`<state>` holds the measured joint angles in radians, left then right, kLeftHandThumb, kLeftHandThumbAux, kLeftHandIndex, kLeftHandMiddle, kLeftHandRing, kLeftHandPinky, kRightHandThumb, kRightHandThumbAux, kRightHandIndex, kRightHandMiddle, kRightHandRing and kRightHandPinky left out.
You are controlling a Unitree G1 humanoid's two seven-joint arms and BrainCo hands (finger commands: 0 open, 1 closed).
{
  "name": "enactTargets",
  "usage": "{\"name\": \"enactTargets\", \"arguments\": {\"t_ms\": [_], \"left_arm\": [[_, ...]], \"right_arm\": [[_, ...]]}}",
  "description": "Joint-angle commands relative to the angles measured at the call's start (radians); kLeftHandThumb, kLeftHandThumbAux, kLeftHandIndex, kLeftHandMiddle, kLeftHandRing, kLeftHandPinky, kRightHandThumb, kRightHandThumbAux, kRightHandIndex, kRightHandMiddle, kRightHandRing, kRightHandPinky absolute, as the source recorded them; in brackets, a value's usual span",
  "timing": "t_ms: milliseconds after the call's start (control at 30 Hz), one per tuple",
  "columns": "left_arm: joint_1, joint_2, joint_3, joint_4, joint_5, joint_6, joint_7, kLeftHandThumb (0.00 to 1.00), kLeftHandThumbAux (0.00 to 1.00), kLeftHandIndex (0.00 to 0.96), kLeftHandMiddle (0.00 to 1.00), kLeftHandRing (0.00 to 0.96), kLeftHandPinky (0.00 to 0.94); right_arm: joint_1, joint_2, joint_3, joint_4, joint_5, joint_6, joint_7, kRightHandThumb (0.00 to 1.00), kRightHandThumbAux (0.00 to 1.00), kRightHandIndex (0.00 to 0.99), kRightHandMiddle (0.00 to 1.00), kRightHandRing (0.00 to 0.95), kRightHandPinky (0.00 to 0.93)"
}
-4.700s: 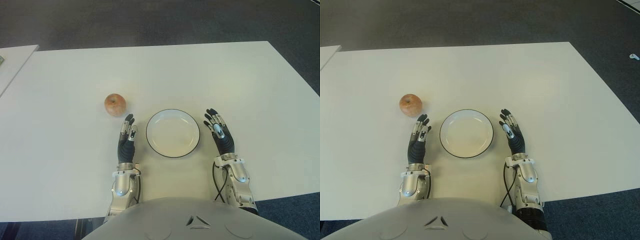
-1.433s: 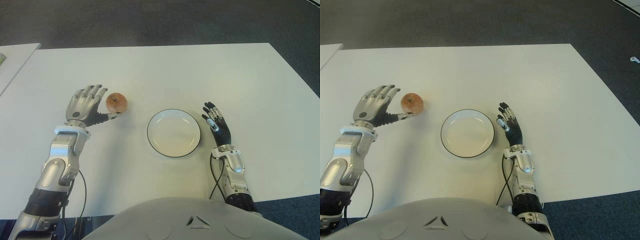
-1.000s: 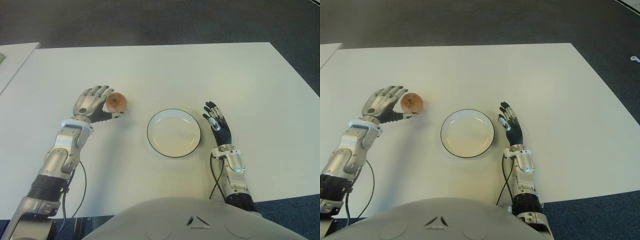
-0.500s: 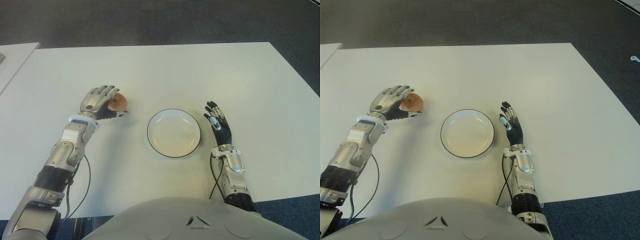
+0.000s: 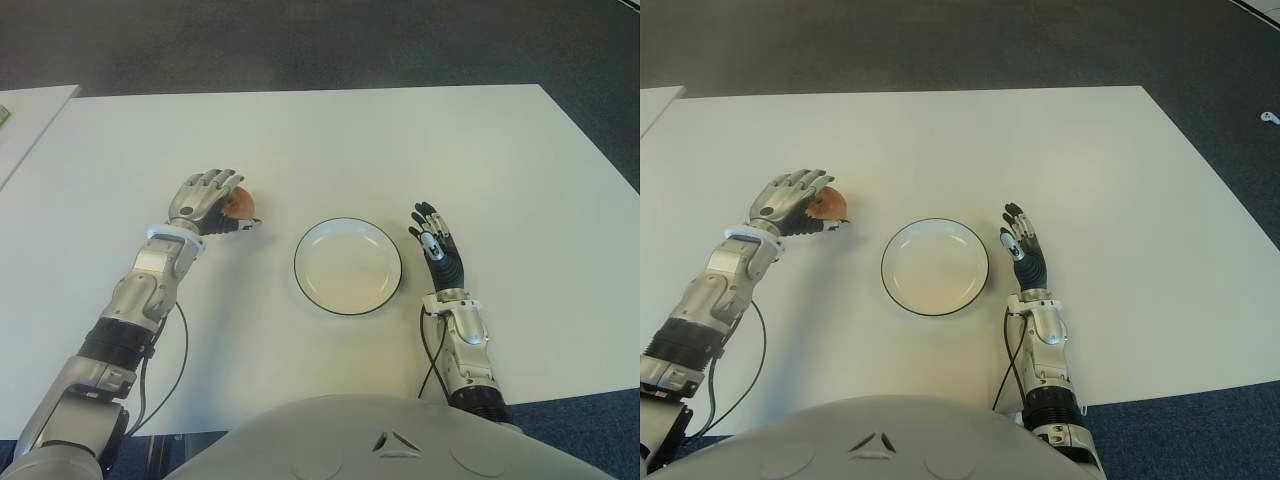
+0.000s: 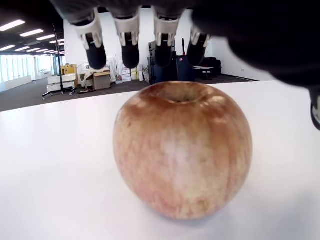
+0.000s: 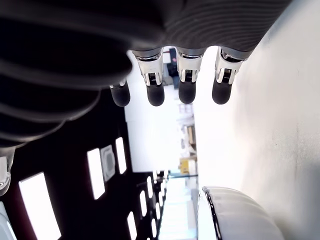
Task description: Put the apples into the plate.
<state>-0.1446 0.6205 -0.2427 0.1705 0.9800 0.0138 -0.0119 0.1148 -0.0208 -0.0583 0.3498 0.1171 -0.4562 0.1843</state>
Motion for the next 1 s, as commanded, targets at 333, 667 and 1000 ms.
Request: {"name": "enactTargets", "arguments": {"t_ms": [333, 667, 1000], "left_arm": [[-0.078, -0.039, -0.057, 0.112, 0.016, 0.036, 0.042, 0.366, 0.267, 0.000, 0.000, 0.000, 0.000], [-0.133, -0.017, -0.123, 0.204, 0.070, 0.030, 0.121, 0.365, 0.248, 0.000, 0.000, 0.000, 0.000], [-0.182, 0.002, -0.182, 0.270, 0.111, 0.029, 0.163, 0.368, 0.244, 0.000, 0.000, 0.000, 0.000]], "right_arm": [[0.054, 0.005, 0.001, 0.110, -0.012, 0.059, -0.010, 0.000, 0.415, 0.000, 0.000, 0.000, 0.000], [0.047, 0.007, -0.007, 0.127, -0.003, 0.041, -0.004, 0.000, 0.409, 0.000, 0.000, 0.000, 0.000], [0.033, 0.011, -0.017, 0.169, 0.000, -0.007, -0.006, 0.000, 0.404, 0.000, 0.000, 0.000, 0.000]]}}
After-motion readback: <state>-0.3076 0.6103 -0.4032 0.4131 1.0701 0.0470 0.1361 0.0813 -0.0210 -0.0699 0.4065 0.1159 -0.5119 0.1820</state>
